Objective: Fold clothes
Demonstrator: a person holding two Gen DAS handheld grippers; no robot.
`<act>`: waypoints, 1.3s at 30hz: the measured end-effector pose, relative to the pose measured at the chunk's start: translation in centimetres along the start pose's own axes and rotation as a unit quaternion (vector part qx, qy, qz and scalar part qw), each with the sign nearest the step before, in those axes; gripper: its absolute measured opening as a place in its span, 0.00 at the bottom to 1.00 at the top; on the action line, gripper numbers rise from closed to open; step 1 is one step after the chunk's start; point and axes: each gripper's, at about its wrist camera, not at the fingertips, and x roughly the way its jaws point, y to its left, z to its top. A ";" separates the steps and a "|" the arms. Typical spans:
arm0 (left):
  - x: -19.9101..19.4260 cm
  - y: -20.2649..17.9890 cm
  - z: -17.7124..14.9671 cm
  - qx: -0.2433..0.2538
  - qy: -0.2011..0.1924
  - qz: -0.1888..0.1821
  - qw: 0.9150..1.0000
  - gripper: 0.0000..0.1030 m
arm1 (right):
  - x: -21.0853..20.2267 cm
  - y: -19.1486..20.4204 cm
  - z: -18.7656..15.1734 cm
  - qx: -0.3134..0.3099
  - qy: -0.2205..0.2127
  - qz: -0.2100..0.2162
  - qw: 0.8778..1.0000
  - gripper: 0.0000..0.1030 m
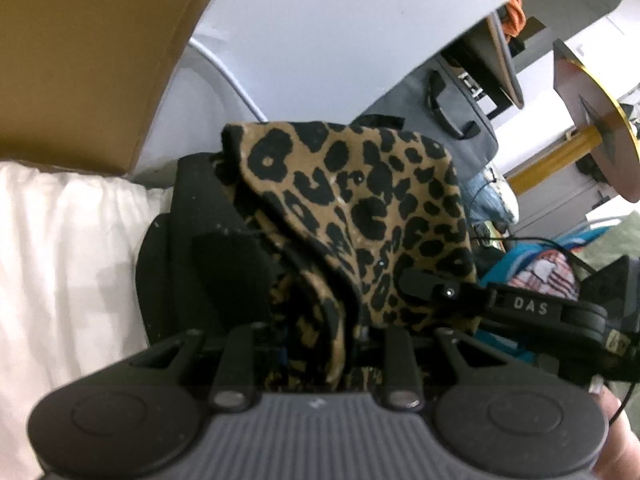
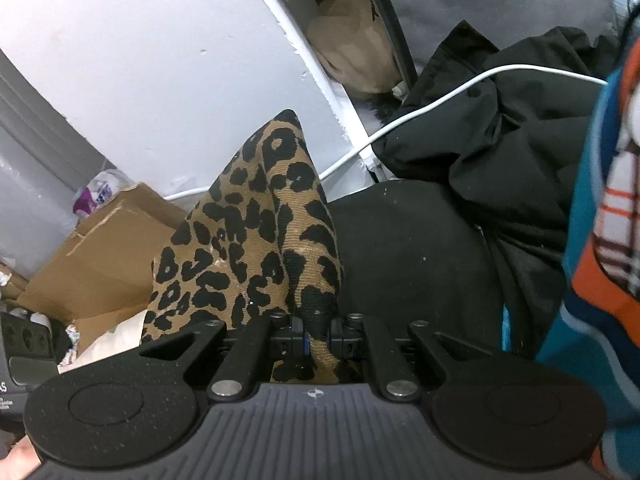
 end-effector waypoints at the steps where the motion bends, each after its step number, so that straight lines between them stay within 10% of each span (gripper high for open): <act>1: 0.4 0.2 0.2 0.001 -0.001 0.001 1.000 0.26 | 0.4 -0.1 0.1 -0.001 -0.001 -0.001 1.000 0.05; 26: 5.2 3.4 1.7 0.018 -0.029 0.005 0.999 0.26 | 6.7 -3.7 1.3 0.062 -0.028 -0.015 0.998 0.05; 39: 6.8 4.5 2.0 0.025 -0.013 0.017 0.999 0.29 | 4.0 -3.1 -1.3 -0.009 -0.071 -0.082 0.994 0.21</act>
